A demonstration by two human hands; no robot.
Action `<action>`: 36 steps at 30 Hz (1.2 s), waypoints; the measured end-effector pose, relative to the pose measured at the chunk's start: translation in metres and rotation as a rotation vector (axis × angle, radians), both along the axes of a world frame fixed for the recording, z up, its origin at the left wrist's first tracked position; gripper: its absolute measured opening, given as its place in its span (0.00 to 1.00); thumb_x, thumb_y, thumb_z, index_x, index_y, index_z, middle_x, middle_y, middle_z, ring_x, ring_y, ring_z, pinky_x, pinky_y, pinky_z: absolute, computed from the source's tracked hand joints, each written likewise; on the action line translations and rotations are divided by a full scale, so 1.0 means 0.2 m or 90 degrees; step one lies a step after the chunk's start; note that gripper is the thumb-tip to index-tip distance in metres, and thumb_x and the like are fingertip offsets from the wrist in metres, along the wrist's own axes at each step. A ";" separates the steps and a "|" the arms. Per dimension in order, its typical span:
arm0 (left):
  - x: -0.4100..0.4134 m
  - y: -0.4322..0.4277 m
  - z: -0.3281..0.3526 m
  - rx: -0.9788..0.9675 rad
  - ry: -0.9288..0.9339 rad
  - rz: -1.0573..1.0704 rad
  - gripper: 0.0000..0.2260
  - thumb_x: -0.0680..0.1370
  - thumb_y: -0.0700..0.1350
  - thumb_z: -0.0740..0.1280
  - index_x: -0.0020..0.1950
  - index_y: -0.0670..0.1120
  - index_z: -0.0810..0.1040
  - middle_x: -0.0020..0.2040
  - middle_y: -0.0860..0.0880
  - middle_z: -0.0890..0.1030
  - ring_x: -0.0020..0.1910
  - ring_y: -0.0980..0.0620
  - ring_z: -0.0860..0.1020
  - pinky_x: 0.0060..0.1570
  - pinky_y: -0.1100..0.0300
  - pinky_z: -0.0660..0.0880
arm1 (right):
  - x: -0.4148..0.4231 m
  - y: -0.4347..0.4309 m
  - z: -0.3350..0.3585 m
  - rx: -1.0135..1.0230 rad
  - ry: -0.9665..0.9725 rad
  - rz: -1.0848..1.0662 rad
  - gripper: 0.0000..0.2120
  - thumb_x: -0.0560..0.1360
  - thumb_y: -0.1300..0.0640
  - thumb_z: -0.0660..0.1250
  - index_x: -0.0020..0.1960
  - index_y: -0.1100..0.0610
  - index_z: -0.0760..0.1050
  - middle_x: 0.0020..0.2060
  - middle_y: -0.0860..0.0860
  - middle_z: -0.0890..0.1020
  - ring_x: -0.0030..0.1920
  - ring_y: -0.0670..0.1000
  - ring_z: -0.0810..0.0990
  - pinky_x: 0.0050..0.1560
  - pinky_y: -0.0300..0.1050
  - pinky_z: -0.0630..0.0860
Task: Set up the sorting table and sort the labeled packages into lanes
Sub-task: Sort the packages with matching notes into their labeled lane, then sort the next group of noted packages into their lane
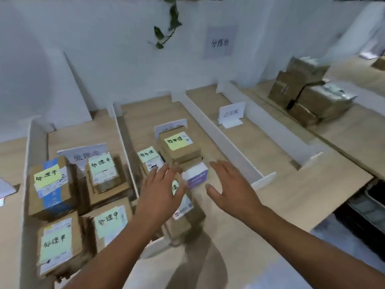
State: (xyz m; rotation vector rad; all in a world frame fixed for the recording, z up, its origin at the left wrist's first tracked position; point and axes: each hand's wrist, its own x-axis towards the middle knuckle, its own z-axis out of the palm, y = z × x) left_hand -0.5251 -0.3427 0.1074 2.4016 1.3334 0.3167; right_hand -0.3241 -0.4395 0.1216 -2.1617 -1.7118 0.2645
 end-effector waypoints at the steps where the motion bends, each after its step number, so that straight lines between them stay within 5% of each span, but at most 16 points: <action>1: 0.18 -0.03 0.06 0.023 0.005 -0.035 0.30 0.81 0.66 0.55 0.81 0.57 0.60 0.82 0.52 0.60 0.80 0.45 0.56 0.77 0.45 0.57 | 0.20 -0.10 0.05 0.018 -0.026 -0.030 0.32 0.79 0.41 0.63 0.80 0.50 0.59 0.79 0.51 0.62 0.79 0.52 0.57 0.75 0.47 0.59; 6: 1.19 -0.35 0.30 0.065 -0.014 -0.150 0.39 0.73 0.76 0.47 0.82 0.62 0.53 0.83 0.53 0.53 0.82 0.45 0.50 0.78 0.42 0.52 | 1.16 -0.76 0.26 0.010 -0.135 -0.174 0.36 0.78 0.31 0.55 0.81 0.45 0.53 0.81 0.51 0.56 0.81 0.54 0.50 0.79 0.54 0.54; 15: 2.58 -0.86 0.55 0.104 -0.053 -0.263 0.37 0.75 0.74 0.51 0.82 0.60 0.55 0.82 0.53 0.57 0.81 0.46 0.52 0.77 0.40 0.55 | 2.39 -1.57 0.51 -0.016 -0.147 -0.343 0.37 0.76 0.28 0.53 0.81 0.41 0.52 0.82 0.52 0.54 0.82 0.55 0.49 0.79 0.57 0.52; 28: 3.94 -0.38 0.29 0.073 -0.054 -0.183 0.39 0.75 0.76 0.50 0.82 0.58 0.54 0.82 0.49 0.57 0.80 0.42 0.55 0.74 0.38 0.62 | 3.74 -1.02 0.34 -0.038 -0.120 -0.285 0.38 0.76 0.27 0.51 0.81 0.40 0.49 0.82 0.50 0.52 0.81 0.52 0.49 0.80 0.52 0.52; 36: 4.51 -0.07 0.20 0.026 -0.089 -0.110 0.40 0.76 0.73 0.55 0.82 0.53 0.57 0.81 0.48 0.61 0.79 0.43 0.59 0.75 0.43 0.63 | 4.43 -0.51 0.28 -0.010 -0.035 -0.215 0.37 0.76 0.28 0.56 0.80 0.39 0.53 0.80 0.47 0.58 0.79 0.50 0.56 0.73 0.52 0.65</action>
